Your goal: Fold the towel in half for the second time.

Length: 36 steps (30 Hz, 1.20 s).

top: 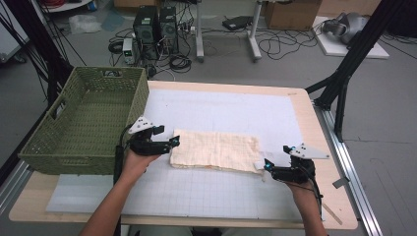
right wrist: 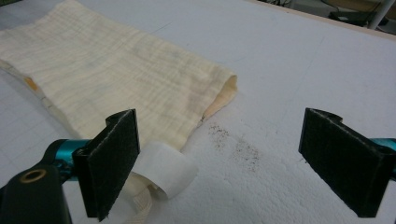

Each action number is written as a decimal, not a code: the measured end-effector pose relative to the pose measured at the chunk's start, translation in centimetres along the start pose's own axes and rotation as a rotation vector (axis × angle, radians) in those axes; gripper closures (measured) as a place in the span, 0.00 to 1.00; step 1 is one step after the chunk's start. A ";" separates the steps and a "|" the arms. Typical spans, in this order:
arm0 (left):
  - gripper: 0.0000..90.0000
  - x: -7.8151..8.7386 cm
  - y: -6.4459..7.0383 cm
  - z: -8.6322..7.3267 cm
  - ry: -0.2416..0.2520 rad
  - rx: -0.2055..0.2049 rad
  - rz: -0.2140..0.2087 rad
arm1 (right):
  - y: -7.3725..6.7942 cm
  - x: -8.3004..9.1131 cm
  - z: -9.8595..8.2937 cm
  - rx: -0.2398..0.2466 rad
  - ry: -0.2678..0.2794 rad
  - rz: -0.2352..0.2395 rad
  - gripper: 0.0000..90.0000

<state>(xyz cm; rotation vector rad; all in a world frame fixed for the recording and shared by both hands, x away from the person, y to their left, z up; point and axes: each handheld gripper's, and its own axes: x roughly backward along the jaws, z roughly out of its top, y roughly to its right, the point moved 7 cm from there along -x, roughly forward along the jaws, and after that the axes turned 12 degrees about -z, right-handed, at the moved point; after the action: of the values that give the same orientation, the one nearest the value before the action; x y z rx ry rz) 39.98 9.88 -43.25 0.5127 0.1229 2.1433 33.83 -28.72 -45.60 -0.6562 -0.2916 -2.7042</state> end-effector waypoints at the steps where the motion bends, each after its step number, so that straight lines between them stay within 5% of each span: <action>1: 0.24 -0.2 -0.2 0.4 0.002 -0.012 0.009 | 0.0 0.0 0.0 -0.003 -0.002 0.000 0.13; 6: 0.25 -1.2 -0.8 1.4 -0.004 -0.016 0.031 | 0.2 -0.1 -0.2 -0.001 -0.008 0.003 0.13; 13: 0.33 -2.3 -1.3 1.1 -0.032 0.001 0.027 | 0.3 0.0 -0.2 -0.008 -0.002 0.003 0.13; 18: 0.38 -3.1 -2.4 0.8 -0.066 0.014 0.062 | 0.3 -0.2 -0.4 -0.009 -0.014 0.009 0.13; 28: 0.50 -5.4 -5.3 -2.0 -0.229 0.004 0.135 | 0.1 -0.7 -0.2 -0.018 -0.014 0.019 0.13; 36: 0.64 -5.9 -5.6 -2.9 -0.285 -0.041 0.129 | 1.2 -2.8 1.5 -0.019 -0.060 0.011 0.13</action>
<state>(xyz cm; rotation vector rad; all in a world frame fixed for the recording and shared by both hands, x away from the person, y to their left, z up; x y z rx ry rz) 46.05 8.69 -49.30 0.8137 -0.1155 2.1671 37.24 -28.61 -45.49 -0.7426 -0.2768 -2.6838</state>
